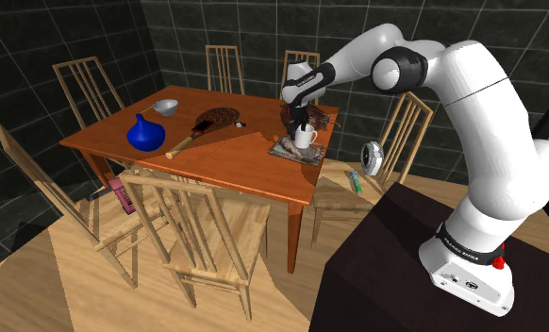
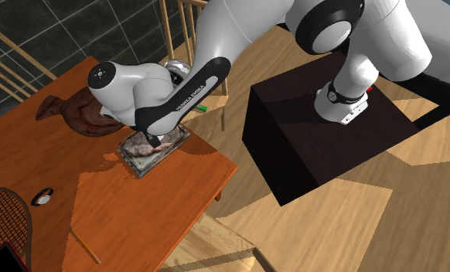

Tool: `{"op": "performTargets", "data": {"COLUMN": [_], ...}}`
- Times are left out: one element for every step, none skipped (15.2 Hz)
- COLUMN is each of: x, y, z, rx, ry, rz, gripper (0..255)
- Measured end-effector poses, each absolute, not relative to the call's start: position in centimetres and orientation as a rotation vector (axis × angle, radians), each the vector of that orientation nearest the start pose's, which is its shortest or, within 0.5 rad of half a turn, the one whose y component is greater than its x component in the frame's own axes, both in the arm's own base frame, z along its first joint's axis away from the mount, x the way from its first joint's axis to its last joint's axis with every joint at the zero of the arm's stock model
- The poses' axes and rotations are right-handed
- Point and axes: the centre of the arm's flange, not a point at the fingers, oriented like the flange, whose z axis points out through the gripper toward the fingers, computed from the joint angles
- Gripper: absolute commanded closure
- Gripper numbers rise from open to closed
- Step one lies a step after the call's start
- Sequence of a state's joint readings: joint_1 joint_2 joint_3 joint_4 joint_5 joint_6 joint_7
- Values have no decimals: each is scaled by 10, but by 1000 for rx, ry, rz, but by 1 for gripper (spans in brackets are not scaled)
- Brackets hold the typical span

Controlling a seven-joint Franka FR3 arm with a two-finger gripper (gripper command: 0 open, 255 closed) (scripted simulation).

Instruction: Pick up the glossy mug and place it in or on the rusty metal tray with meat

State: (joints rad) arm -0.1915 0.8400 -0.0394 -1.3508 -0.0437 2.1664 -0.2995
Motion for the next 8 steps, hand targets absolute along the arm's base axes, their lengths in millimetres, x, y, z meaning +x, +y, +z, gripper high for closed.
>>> {"op": "performTargets", "data": {"x": [718, 718, 719, 720, 718, 719, 720, 720], "y": [-164, -164, -164, -164, -165, -163, -162, -162], "z": [218, 225, 234, 242, 255, 262, 265, 266], "rx": [-3193, -3193, -3193, -3194, -3193, -3194, -3194, -3193], "ry": [-170, -170, -170, -170, -170, -170, -170, -170], "rz": [64, 65, 64, 63, 65, 63, 63, 63], "gripper": [0, 0, 0, 0, 0, 0, 0, 0]}}
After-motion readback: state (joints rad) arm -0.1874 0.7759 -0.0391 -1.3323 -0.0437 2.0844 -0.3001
